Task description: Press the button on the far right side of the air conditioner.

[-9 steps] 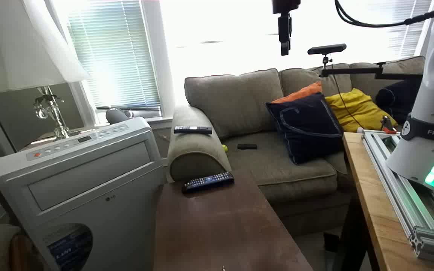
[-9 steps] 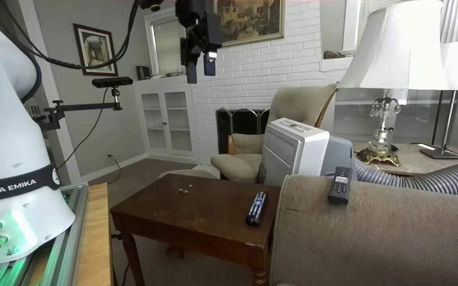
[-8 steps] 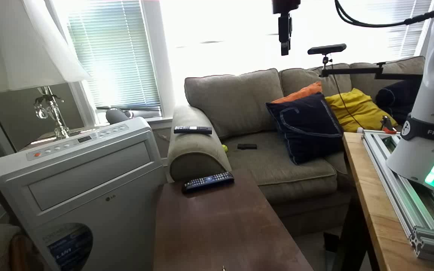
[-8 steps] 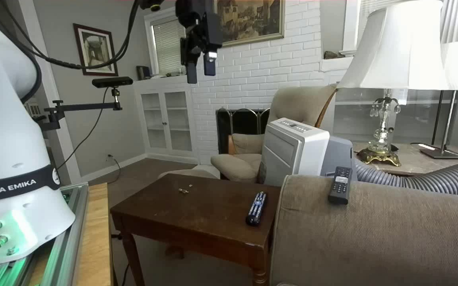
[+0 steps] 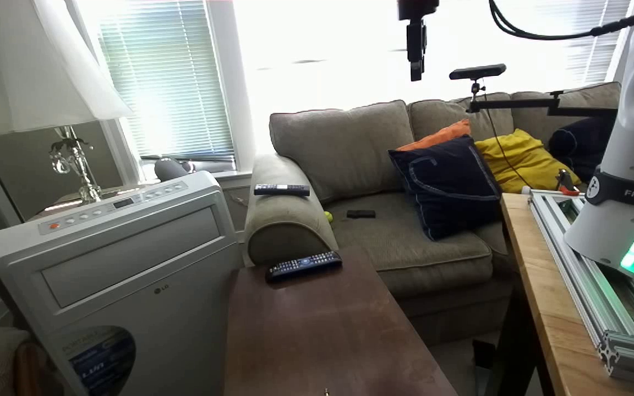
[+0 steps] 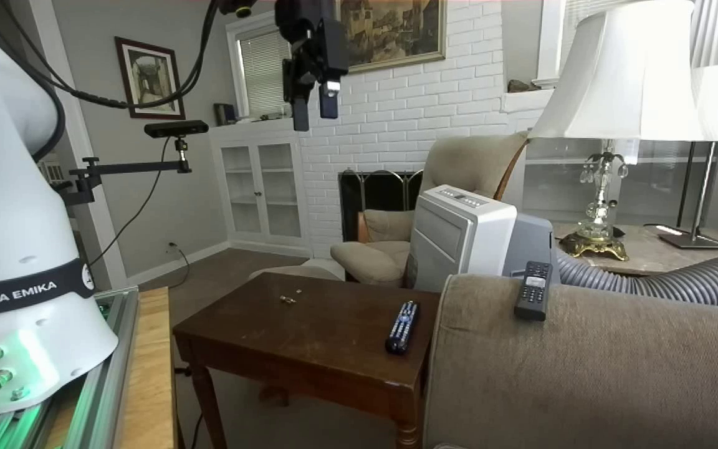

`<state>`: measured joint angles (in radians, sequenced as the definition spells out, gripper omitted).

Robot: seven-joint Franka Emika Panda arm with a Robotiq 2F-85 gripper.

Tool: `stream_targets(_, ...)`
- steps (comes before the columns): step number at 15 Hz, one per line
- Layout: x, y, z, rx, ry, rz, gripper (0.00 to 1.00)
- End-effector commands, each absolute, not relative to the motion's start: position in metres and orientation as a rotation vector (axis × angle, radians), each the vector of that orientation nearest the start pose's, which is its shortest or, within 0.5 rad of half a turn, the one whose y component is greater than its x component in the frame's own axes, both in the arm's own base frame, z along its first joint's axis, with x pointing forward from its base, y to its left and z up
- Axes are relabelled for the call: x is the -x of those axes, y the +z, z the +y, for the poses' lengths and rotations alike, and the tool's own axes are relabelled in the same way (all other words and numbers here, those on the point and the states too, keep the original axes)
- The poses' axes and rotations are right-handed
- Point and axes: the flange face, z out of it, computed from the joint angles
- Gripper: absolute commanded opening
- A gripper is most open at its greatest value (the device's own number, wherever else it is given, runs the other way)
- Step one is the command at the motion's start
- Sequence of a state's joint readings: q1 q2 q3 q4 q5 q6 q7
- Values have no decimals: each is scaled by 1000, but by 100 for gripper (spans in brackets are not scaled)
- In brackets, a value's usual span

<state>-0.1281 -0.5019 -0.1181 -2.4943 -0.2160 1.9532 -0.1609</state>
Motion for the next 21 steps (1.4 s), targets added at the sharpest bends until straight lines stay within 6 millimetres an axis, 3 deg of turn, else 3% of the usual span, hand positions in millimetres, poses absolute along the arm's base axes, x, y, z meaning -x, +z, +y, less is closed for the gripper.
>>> stream_targets(1, -374, 457, -110, 3271, 110, -25, 100)
stream_targets(6, -378, 457, -105, 3237, 80, -19, 100)
stream_targets(9, -397, 451, -84, 3152, -21, 15, 100)
stream_targets(14, -439, 439, -43, 3027, -274, 17, 100)
stream_targets(21, -519, 423, 14, 2899, -686, 17, 100)
